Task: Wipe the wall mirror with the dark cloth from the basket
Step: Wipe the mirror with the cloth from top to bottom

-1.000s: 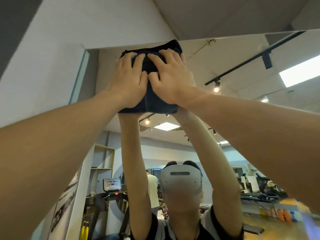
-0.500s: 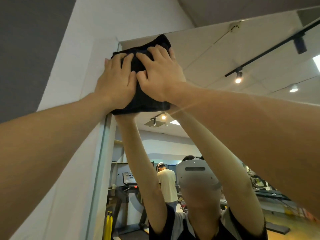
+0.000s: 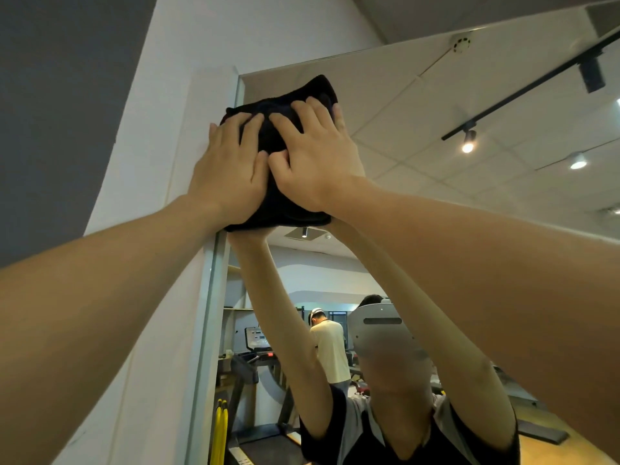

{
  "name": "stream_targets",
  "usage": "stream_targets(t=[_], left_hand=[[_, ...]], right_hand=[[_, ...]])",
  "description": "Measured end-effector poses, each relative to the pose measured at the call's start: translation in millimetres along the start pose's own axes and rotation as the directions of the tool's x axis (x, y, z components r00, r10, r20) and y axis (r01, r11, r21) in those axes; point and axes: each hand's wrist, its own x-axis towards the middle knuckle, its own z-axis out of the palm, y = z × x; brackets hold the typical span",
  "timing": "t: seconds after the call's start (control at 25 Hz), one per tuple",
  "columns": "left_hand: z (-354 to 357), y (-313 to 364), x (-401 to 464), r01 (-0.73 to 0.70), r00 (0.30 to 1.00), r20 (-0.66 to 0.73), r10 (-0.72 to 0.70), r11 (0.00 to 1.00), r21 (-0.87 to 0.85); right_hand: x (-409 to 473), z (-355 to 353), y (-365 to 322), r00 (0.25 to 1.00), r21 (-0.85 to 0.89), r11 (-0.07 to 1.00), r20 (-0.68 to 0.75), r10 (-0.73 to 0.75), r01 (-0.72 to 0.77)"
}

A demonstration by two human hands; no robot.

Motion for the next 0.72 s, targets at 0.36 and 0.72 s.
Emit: stream_targets(t=[0.36,0.72], left_hand=[[1.6,5.1,-42.3,-0.013,1.0,-0.014,0.013,1.0,-0.005],[-0.7,21.7,-67.4,0.013,1.0,0.025,-0.015,0.997,0.075]], right_hand=[[-41.5,3.2,-18.7,1.0,-0.021,1.0,-0.017,0.014,-0.014],[-68.0,-6.3,-18.6,0.996,-0.098,0.995,0.09,-0.019,0.028]])
